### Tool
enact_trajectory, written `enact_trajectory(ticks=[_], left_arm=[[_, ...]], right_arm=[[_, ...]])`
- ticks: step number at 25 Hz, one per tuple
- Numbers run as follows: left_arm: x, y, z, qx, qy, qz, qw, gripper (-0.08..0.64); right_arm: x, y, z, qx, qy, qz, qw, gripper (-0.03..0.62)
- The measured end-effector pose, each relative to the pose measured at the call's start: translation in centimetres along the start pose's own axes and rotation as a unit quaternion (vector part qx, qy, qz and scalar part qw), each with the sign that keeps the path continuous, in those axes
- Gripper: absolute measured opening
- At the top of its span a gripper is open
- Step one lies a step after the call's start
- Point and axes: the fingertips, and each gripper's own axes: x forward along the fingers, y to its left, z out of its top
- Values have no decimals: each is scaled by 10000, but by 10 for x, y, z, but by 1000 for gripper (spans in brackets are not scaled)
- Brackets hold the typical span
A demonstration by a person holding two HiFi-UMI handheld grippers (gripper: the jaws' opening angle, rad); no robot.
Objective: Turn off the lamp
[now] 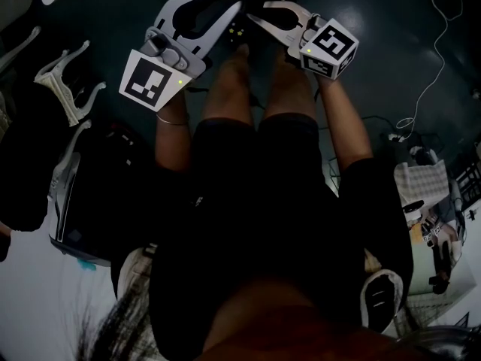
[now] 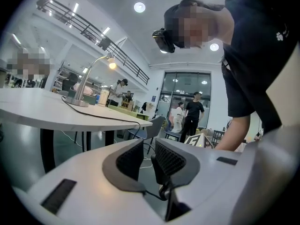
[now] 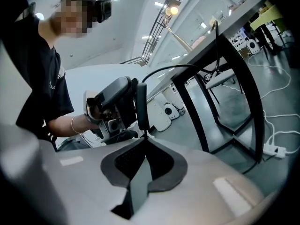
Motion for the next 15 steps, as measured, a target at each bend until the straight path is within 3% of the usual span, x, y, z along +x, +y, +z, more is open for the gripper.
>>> enact_trajectory(ticks=[5,15], left_arm=[[-1,-7,-14,-143,155,-246,9995,82],[1,-16,-35,-628,311,-742,9948,114]], right_arm=[[-6,4,-2,384,-368,-123,9985,11],[-9,10,6,470,-661,-243,9964,11]])
